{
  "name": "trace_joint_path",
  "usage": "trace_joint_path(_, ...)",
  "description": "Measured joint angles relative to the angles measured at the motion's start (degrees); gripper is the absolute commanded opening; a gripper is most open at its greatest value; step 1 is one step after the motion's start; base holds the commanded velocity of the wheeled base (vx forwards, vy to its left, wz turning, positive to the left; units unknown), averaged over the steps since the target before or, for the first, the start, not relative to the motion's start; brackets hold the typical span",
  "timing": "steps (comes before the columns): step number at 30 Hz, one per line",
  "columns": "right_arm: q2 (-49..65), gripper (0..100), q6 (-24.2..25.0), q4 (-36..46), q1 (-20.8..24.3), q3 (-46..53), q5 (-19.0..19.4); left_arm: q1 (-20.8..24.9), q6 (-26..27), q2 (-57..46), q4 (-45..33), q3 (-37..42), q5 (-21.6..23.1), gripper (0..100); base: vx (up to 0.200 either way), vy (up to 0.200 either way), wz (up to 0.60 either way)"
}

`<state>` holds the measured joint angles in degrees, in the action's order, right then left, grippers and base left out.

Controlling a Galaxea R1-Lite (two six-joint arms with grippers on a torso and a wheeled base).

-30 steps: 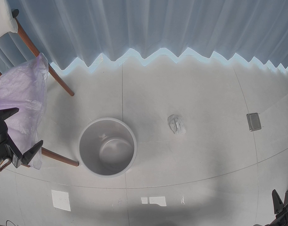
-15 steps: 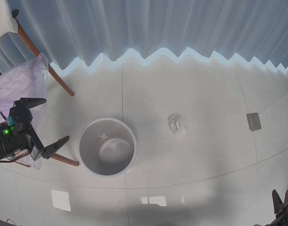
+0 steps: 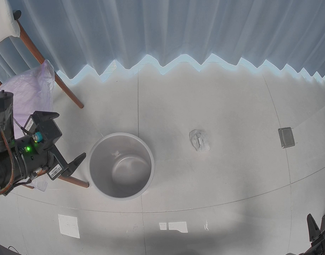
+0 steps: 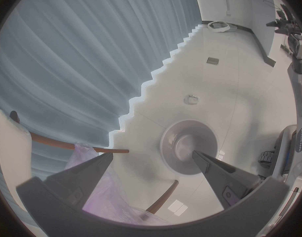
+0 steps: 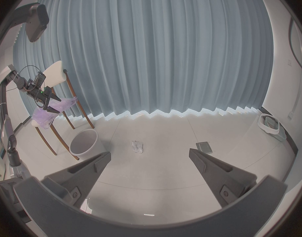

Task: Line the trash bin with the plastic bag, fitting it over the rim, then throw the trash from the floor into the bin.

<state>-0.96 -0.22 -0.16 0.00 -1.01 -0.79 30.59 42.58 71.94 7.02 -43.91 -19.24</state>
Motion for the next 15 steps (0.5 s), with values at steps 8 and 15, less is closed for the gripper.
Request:
trace_joint_path(8, 0.0, 100, 0.0, 0.0, 0.0, 0.0, 0.0, 1.5, -0.3, 3.3, 0.3, -0.5, -6.4, 100, 0.000, 0.000, 0.00)
trace_joint_path(15, 0.0, 100, 0.0, 0.0, 0.0, 0.0, 0.0, 0.5, -2.3, 4.7, 1.4, -0.5, -12.7, 100, 0.000, 0.000, 0.00)
